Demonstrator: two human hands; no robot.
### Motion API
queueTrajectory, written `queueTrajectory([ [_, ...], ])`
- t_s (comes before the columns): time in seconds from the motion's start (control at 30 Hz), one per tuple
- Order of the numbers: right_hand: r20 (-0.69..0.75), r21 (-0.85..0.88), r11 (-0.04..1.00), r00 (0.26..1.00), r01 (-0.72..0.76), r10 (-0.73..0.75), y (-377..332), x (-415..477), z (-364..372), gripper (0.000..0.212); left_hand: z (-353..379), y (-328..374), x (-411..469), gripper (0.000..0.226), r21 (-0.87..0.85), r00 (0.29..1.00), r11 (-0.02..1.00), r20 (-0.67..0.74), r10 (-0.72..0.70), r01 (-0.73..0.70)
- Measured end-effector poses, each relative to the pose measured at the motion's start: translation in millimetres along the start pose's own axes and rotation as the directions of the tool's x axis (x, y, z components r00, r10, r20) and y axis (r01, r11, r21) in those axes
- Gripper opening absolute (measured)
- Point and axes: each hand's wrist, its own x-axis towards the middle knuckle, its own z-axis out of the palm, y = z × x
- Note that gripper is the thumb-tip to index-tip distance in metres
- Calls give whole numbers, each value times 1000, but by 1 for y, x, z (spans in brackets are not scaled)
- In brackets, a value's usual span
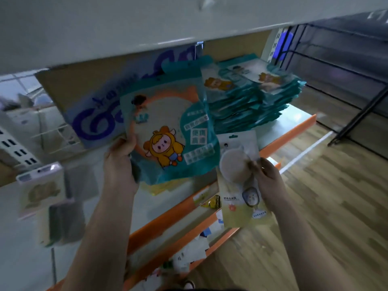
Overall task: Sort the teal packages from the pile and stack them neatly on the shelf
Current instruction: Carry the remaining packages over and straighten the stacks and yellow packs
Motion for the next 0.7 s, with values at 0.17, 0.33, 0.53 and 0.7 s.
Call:
queueTrajectory([
  [0.17, 105, 3, 997, 991, 80, -80, 13, 50, -26, 24, 56, 4, 17, 16, -3, 993, 998, 97, 67, -67],
  [0.33, 297, 1, 991, 946, 137, -131, 19, 102, -52, 23, 119, 0, 31, 5, -2, 980, 980, -13, 198, -198],
  [0.53, 541, 51, 990, 830, 132, -138, 23, 145, -81, 28, 178, -3, 52, 14, 211, 974, 957, -68, 218, -199],
  [0.7, 645, 94, 993, 755, 74, -118, 25, 162, -93, 26, 202, -13, 68, 11, 377, 897, 879, -212, 387, -290],
])
